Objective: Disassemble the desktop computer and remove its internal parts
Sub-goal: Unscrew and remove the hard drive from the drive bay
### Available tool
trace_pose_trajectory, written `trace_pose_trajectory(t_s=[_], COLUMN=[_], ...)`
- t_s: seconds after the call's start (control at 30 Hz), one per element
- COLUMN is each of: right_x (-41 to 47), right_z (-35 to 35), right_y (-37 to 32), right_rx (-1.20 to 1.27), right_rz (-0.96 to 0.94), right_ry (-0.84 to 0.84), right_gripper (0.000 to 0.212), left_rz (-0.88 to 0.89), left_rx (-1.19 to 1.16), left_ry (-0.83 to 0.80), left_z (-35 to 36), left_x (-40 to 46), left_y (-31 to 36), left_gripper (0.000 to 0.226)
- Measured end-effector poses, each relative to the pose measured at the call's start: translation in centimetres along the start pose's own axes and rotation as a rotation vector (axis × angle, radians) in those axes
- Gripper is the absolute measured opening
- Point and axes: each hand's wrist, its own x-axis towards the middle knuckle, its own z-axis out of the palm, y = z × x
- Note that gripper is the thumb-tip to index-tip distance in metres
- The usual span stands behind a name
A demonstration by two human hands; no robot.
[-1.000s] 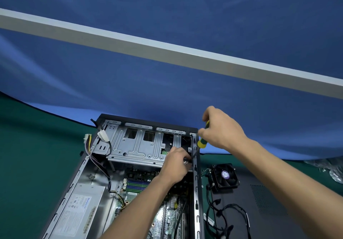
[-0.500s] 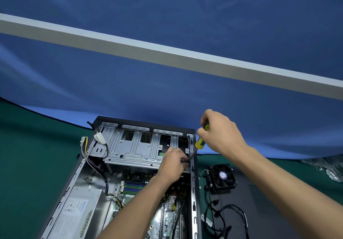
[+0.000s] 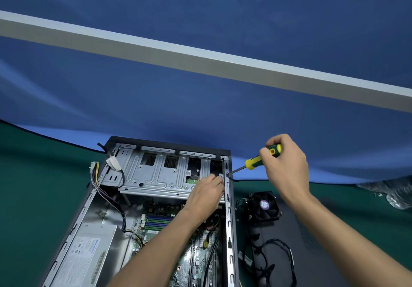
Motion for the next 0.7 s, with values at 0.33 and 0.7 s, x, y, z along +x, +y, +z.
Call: trace_pose_trajectory(t_s=[0.33, 0.7], right_x=[-3.3, -4.7], right_z=[1.8, 1.3], right_y=[4.7, 7.0], right_rx=[0.261, 0.144], right_rz=[0.295, 0.293], right_ry=[0.015, -0.19], right_gripper=[0.011, 0.015], left_rz=[-0.084, -0.075], left_rx=[0.066, 0.247], left_ry=[-0.178, -0.323], left_z=[-1.3, -1.1], left_x=[1.4, 1.8], left_y=[0.0, 1.0], left_gripper=[0.013, 0.033])
